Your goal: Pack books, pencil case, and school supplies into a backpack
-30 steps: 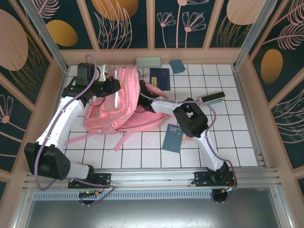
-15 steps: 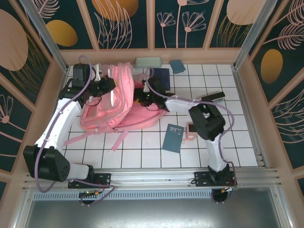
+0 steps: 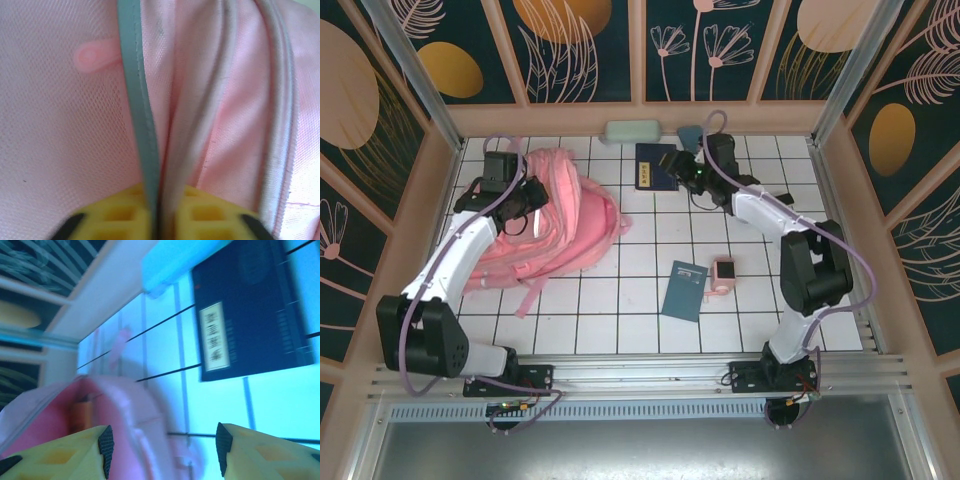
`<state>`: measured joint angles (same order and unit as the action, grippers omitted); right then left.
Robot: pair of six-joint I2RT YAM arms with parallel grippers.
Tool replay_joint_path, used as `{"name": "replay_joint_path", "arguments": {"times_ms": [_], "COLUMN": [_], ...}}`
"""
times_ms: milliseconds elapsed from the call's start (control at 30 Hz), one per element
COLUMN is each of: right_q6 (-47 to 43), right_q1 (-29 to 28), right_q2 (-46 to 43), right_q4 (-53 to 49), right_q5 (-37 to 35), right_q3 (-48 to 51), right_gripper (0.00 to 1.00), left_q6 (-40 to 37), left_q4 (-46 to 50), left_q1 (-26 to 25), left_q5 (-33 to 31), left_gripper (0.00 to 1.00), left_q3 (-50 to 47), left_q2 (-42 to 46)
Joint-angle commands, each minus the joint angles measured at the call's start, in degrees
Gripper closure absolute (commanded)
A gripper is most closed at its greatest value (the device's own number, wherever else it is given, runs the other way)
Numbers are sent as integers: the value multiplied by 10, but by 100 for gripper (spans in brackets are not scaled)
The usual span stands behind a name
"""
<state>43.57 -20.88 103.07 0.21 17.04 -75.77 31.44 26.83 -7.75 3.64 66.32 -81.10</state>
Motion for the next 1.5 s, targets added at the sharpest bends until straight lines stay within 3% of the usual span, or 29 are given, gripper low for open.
{"name": "replay_joint_path", "arguments": {"times_ms": [0, 67, 133, 267, 367, 433, 500, 633, 733, 967, 1133, 1467], "right_q6": [-38, -51, -58, -51, -59, -63, -59, -41, -38, -60, -69, -82], "right_q1": [12, 19, 28, 52, 63, 67, 73, 84, 89, 83, 81, 69], "right_q2": [48, 78, 105, 152, 194, 221, 244, 275, 296, 351, 374, 412], "right_q4": [-65, -83, -96, -89, -113, -119, -106, -73, -66, -98, -120, -151], "right_q5": [-20, -22, -21, 10, 18, 32, 63, 94, 110, 116, 95, 97], "right_q3": [-59, -95, -127, -165, -218, -248, -263, -271, -288, -348, -368, -409], "right_gripper": [42, 41, 41, 41, 41, 41, 41, 41, 41, 41, 41, 41], "left_q6": [-4, -12, -24, -64, -73, -68, -68, -15, 26, 105, 122, 169], "left_q4": [2, -3, 15, 54, 65, 63, 46, -29, -95, -211, -176, -162], "left_q1": [12, 13, 8, -52, -91, -106, -115, -117, -117, -118, -128, -134], "left_q5": [-55, -32, -29, -122, -124, -101, -34, 76, 122, 169, 163, 145], "left_gripper": [61, 50, 46, 42, 39, 38, 36, 34, 33, 29, 27, 28], "left_q3": [-3, 12, 50, 158, 242, 299, 352, 419, 447, 497, 593, 664], "left_q2": [-19, -27, -48, -103, -175, -231, -286, -390, -451, -568, -651, -727]}}
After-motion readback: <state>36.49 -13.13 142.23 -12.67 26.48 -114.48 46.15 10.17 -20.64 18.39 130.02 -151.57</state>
